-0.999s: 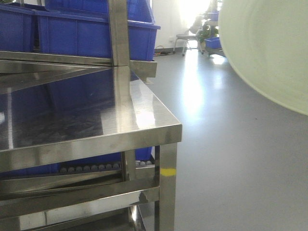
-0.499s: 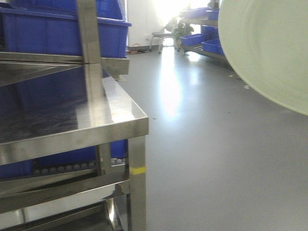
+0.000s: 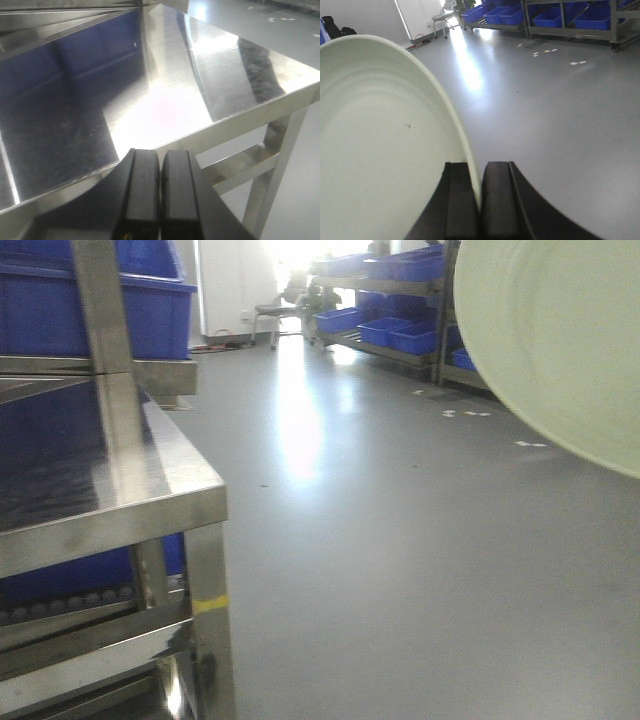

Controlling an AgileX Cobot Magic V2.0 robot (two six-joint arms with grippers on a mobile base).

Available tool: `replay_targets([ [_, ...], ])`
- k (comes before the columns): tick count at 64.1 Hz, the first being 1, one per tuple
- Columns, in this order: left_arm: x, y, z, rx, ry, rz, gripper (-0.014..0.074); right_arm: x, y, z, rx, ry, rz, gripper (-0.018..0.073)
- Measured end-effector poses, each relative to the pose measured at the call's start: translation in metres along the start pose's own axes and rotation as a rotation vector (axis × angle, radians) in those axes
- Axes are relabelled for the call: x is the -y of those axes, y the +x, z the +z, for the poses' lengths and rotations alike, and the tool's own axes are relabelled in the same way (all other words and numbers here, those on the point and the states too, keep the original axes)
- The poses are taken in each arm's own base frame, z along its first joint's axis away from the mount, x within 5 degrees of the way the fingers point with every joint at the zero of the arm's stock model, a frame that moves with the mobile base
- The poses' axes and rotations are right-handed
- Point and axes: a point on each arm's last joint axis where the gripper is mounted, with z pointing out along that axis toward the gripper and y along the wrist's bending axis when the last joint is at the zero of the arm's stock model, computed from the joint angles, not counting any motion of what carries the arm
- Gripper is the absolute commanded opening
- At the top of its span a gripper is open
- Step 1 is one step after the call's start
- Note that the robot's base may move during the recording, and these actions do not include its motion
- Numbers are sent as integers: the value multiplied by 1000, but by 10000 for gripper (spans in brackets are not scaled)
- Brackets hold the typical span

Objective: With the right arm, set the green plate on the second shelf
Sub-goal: 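Drive away from the table holding the plate in the right gripper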

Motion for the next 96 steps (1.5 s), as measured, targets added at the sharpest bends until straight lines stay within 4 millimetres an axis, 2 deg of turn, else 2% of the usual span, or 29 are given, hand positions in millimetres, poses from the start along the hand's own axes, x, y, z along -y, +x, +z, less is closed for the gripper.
replay_targets([
  [96,0,0,0,0,0,0,125,-1,1,0,-6,-16,-2,55],
])
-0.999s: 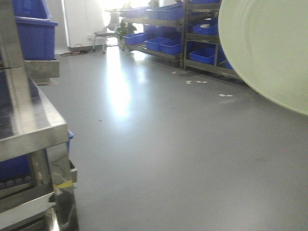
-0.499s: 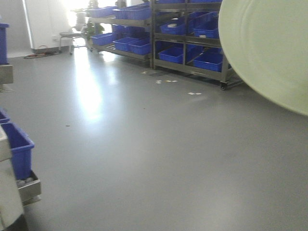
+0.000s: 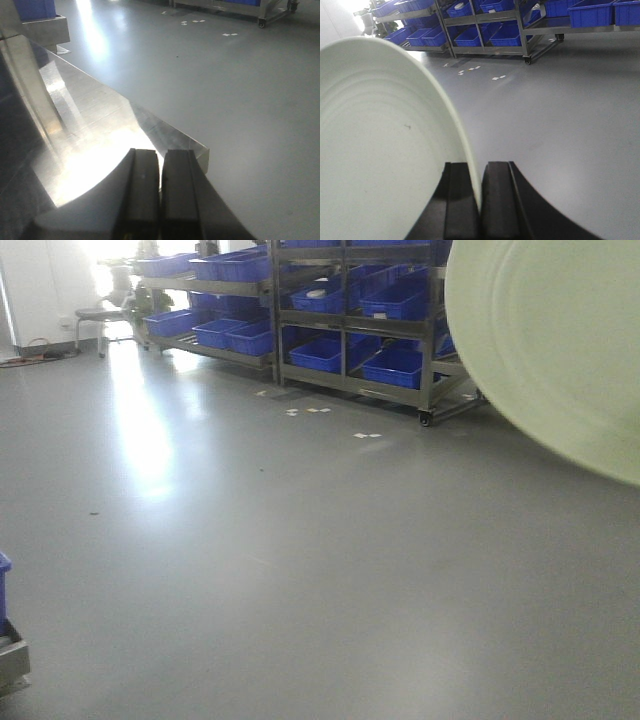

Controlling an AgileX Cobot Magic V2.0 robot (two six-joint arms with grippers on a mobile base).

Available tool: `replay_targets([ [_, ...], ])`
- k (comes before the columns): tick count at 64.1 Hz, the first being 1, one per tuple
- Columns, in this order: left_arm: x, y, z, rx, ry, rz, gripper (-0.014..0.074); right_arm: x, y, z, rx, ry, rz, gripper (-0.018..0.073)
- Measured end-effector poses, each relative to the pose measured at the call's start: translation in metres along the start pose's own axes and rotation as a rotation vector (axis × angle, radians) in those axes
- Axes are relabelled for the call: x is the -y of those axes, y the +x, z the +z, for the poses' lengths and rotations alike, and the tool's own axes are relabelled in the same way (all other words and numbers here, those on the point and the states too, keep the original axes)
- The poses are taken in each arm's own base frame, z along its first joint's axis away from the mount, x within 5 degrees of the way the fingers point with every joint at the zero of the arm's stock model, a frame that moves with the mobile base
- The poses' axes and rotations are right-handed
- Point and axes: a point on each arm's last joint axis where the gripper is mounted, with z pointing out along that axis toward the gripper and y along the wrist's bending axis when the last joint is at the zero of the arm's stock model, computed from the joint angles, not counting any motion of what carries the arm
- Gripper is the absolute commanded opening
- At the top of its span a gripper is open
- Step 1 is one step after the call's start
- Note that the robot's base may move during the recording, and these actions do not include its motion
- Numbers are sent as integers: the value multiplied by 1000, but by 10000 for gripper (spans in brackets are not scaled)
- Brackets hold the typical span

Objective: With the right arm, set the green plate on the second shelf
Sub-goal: 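Drive away from the table holding the plate in the right gripper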

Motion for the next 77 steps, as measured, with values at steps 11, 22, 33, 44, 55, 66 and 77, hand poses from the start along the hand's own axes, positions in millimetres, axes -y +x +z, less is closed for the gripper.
replay_targets([
  [11,0,0,0,0,0,0,125,0,0,0,0,0,0,55],
  [22,0,0,0,0,0,0,125,0,0,0,0,0,0,55],
  [33,0,0,0,0,0,0,125,0,0,0,0,0,0,55],
  [44,0,0,0,0,0,0,125,0,0,0,0,0,0,55],
  [55,0,0,0,0,0,0,125,0,0,0,0,0,0,55],
  [66,0,0,0,0,0,0,125,0,0,0,0,0,0,55],
  [77,0,0,0,0,0,0,125,0,0,0,0,0,0,55],
])
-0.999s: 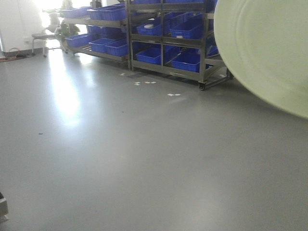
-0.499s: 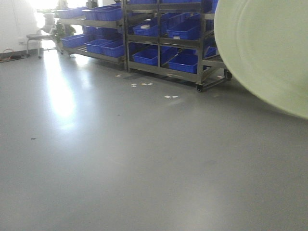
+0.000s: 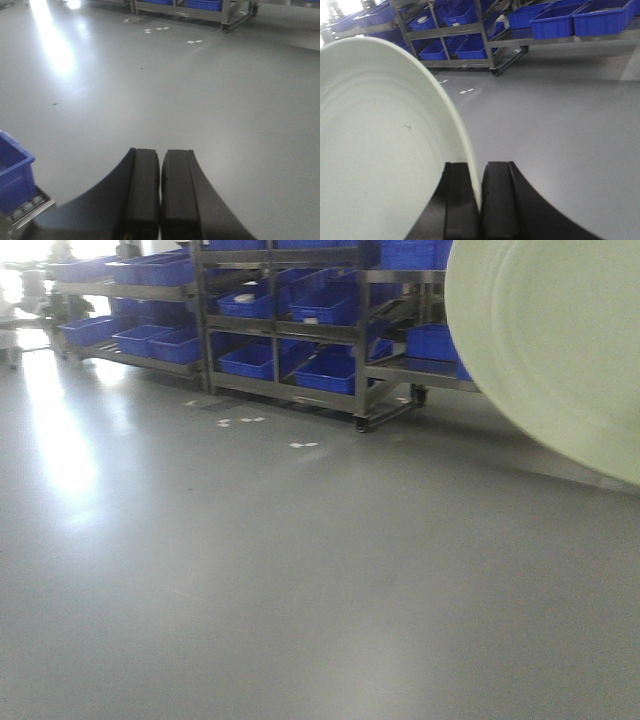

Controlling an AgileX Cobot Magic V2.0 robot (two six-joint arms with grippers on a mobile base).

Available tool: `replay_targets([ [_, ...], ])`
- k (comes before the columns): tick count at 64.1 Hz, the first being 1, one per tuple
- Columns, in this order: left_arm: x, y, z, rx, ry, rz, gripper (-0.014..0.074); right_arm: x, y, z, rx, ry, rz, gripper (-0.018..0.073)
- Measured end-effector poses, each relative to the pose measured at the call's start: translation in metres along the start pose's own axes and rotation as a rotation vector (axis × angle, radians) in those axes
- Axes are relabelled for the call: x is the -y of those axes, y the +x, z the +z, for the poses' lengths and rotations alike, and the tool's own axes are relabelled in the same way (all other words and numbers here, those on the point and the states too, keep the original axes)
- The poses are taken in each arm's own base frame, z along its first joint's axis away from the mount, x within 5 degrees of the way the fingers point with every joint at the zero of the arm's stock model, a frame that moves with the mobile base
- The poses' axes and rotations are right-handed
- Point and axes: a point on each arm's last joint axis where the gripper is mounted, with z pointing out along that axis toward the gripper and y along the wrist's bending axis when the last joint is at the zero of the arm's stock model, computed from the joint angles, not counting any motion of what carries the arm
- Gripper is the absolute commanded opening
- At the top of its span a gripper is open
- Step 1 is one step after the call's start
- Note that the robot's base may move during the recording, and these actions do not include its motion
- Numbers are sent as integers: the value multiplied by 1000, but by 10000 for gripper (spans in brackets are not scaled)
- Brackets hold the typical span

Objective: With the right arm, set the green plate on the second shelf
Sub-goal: 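Drive away from the table holding the plate in the right gripper, then drive across the floor toward the shelving rack with blue bins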

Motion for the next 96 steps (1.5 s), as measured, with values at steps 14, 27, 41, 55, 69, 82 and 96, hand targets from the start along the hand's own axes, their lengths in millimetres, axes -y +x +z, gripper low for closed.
replay_targets([
  [14,0,0,0,0,0,0,125,0,0,0,0,0,0,55],
  [27,0,0,0,0,0,0,125,0,0,0,0,0,0,55],
  [41,0,0,0,0,0,0,125,0,0,0,0,0,0,55],
  [55,0,0,0,0,0,0,125,0,0,0,0,0,0,55],
  [69,0,0,0,0,0,0,125,0,0,0,0,0,0,55],
  [82,0,0,0,0,0,0,125,0,0,0,0,0,0,55],
  [96,0,0,0,0,0,0,125,0,0,0,0,0,0,55],
])
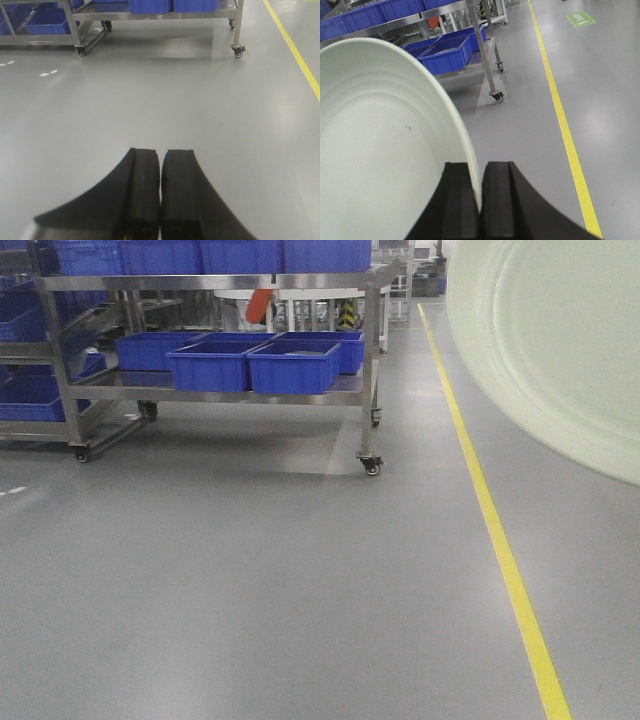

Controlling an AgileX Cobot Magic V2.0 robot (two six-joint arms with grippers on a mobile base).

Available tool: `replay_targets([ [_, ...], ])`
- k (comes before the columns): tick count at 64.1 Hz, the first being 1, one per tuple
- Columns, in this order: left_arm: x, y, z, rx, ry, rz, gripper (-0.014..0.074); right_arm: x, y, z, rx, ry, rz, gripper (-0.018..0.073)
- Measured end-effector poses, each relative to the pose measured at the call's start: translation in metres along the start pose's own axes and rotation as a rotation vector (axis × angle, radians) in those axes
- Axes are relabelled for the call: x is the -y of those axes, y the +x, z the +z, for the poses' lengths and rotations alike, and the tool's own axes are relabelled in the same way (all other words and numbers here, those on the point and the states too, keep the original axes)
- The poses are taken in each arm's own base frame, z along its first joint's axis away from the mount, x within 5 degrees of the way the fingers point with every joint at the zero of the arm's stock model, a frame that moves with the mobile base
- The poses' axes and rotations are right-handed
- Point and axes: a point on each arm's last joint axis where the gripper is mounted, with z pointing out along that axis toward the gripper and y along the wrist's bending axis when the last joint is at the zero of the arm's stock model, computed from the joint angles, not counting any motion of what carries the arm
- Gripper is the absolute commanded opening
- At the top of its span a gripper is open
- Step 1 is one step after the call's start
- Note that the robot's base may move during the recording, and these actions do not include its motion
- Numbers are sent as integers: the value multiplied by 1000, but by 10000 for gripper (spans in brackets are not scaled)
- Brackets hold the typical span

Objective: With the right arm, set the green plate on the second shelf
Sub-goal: 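Drive across the floor toward the shelving rack with blue bins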

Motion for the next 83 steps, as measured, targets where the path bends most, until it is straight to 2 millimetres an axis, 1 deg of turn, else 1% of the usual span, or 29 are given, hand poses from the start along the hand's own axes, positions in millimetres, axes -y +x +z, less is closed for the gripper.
replay_targets([
  [83,0,0,0,0,0,0,125,0,0,0,0,0,0,55],
])
